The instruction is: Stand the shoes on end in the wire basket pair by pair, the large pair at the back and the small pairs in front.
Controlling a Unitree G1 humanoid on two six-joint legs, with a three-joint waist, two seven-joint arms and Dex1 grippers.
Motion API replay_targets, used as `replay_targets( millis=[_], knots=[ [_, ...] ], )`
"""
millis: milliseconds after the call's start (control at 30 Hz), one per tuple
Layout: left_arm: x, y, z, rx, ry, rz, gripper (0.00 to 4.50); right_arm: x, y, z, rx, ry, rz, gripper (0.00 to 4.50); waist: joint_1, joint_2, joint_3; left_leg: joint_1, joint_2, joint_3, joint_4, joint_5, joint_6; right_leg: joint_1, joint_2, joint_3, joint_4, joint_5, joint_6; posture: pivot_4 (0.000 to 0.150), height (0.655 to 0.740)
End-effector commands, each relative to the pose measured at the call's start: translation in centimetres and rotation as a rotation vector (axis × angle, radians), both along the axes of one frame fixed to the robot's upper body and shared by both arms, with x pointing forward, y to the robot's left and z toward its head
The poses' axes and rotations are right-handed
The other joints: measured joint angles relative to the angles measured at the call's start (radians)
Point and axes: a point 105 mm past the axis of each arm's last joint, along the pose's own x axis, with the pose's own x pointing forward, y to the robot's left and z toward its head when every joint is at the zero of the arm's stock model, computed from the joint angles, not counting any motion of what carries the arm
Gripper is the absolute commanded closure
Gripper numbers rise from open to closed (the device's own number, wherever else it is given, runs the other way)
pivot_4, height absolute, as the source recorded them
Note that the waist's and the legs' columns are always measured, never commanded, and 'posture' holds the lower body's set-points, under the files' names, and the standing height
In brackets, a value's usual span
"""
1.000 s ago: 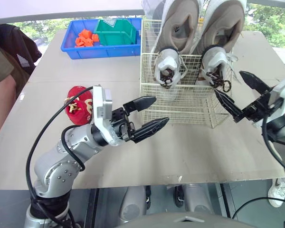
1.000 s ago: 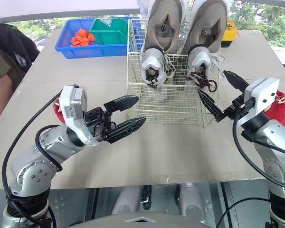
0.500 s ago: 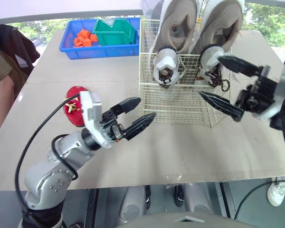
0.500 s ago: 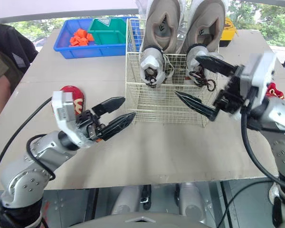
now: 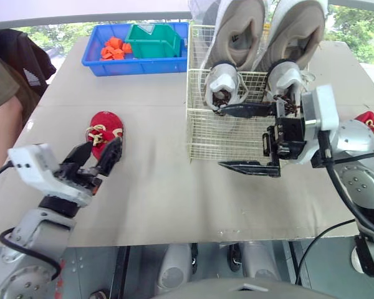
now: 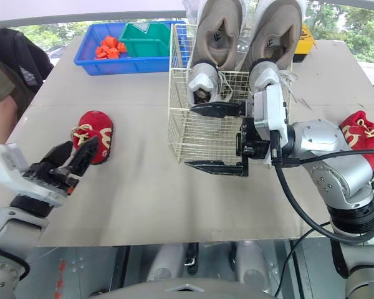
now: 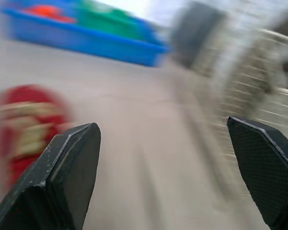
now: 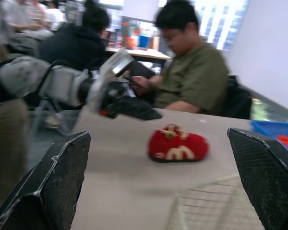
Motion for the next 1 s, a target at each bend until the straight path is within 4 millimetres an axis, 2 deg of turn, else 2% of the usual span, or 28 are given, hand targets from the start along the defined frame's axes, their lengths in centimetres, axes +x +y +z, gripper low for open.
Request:
replay_targets(
  millis=[33, 200, 300, 433, 600, 700, 800, 1000],
  knots=[
    [0.0, 1.9, 1.0, -0.032, 0.065, 0.032, 0.0, -0.4, 0.4, 0.6, 0.028, -0.044, 0.046, 0.08, -0.003, 0.0, 0.0, 0.0, 0.0, 0.0, 0.0, -0.001, -0.001, 0.0, -0.002, -0.001, 0.0, 0.0, 0.0, 0.15, 0.74],
    [0.3, 4.8, 1.3, -0.017, 0.223, -0.011, 0.0, -1.1, 0.2, -0.5, 0.026, -0.032, 0.057, 0.08, -0.008, 0.001, 0.001, 0.0, 0.0, 0.0, -0.001, -0.002, -0.005, -0.001, 0.0, -0.003, 0.001, 0.0, 0.0, 0.15, 0.74],
    [0.9, 5.4, 1.8, -0.011, 0.247, -0.025, 0.0, -1.1, 0.0, -0.3, 0.04, -0.034, 0.03, 0.08, -0.007, 0.002, 0.002, 0.0, 0.0, 0.002, -0.002, -0.001, -0.007, -0.001, 0.002, -0.002, 0.0, 0.0, 0.0, 0.15, 0.74],
    [2.8, 5.9, 0.7, -0.054, 0.293, -0.003, 0.0, -1.0, -0.4, -1.6, 0.015, -0.043, -0.033, 0.08, 0.0, 0.002, 0.002, 0.0, -0.001, 0.003, -0.003, 0.0, -0.009, -0.001, 0.001, -0.002, -0.002, 0.0, 0.0, 0.15, 0.74],
    [3.8, 5.8, 0.7, 0.025, 0.317, -0.049, 0.0, -1.6, -0.8, -1.5, 0.033, -0.012, -0.062, 0.08, -0.011, 0.001, 0.002, 0.0, -0.001, 0.005, -0.004, 0.0, -0.01, -0.002, 0.002, 0.0, -0.002, 0.0, 0.0, 0.15, 0.74],
    [3.1, 4.5, -0.9, 0.066, 0.363, -0.08, 0.0, -1.7, -1.1, -1.8, 0.021, -0.005, -0.082, 0.08, -0.015, 0.001, 0.002, 0.001, 0.0, 0.007, -0.009, 0.001, -0.011, -0.003, 0.001, 0.002, -0.004, 0.0, 0.0, 0.15, 0.74],
    [2.8, 4.4, -2.2, 0.089, 0.389, -0.037, 0.0, -1.8, -1.2, -1.8, 0.024, 0.0, -0.087, 0.08, -0.018, 0.001, 0.002, 0.001, 0.0, 0.007, -0.013, 0.001, -0.012, -0.003, 0.001, 0.002, -0.006, 0.0, -0.001, 0.15, 0.74],
    [3.8, 4.1, -4.6, 0.182, 0.369, 0.074, 0.0, -1.6, -1.4, -1.7, 0.016, -0.001, -0.084, 0.08, -0.014, 0.0, 0.002, 0.002, 0.0, 0.007, -0.013, 0.002, -0.012, -0.003, 0.001, 0.002, -0.006, 0.001, -0.001, 0.15, 0.74]
  ],
)
